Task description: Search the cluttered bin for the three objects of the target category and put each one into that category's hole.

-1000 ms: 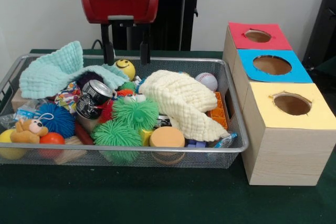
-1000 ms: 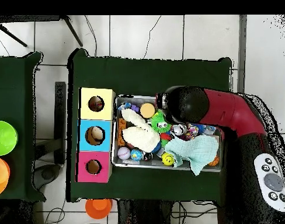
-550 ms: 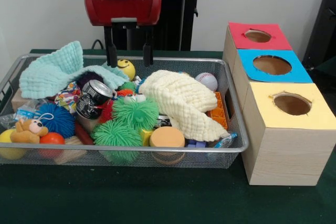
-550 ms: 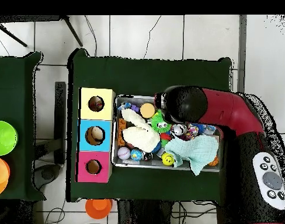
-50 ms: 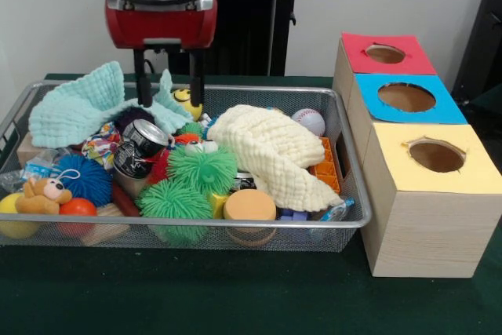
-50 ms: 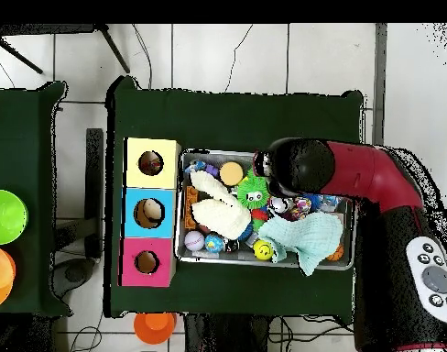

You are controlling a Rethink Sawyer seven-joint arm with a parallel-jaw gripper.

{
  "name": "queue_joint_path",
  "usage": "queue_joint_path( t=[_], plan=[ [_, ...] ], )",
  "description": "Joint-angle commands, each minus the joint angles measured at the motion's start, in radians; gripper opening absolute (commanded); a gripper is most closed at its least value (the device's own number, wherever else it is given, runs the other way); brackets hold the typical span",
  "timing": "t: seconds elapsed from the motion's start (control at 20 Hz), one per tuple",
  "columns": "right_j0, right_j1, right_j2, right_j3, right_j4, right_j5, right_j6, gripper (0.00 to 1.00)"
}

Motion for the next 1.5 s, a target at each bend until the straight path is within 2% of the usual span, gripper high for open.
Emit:
queue_joint_path(
  t=[0.05,0.4,0.65,0.95,1.5],
  plan=[
    [-0.072,0.127,0.092,-0.048,-0.102,0.128,-0.371,1.0],
    [-0.118,0.196,0.144,-0.11,-0.161,0.157,-0.416,1.0],
    [-0.105,0.224,0.15,-0.192,-0.217,0.207,-0.442,1.0],
    [-0.089,0.219,0.138,-0.195,-0.232,0.238,-0.435,1.0],
    [-0.05,0.231,0.104,-0.239,-0.275,0.368,-0.461,1.0]
  ],
)
